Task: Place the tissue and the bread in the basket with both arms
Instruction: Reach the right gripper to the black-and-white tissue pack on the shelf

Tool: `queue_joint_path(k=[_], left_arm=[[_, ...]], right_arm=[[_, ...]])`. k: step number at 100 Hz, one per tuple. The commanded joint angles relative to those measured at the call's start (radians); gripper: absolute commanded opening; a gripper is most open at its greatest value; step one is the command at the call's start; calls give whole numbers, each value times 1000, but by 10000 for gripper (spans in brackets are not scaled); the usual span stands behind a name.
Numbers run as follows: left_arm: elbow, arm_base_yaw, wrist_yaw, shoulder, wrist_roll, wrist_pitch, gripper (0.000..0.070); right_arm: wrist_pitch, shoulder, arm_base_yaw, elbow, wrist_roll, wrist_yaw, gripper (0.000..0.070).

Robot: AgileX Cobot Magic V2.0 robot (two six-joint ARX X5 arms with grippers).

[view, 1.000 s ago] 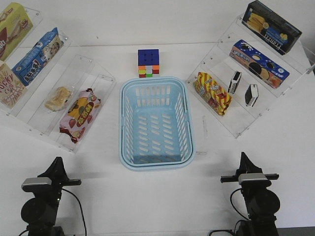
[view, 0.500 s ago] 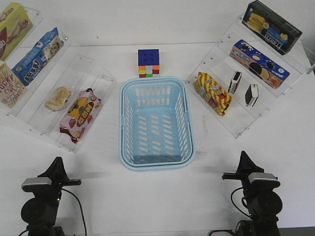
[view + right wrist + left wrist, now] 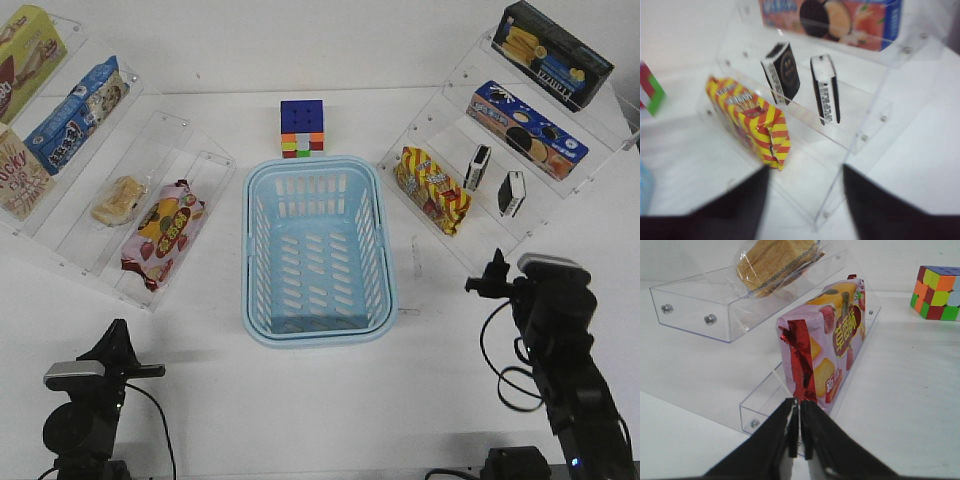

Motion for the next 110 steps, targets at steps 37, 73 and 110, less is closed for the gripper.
queue_joint_path(k=[37,73,110], left_arm=[[-19,0,2,-2,-2,15,1],[-19,0,2,-2,-2,15,1],[-19,0,2,-2,-2,15,1]], right_arm=[[-54,562,-93,434,-145,20,482],[97,763,-116,470,-184,18,147],[71,523,-102,471,-98,-203,2]])
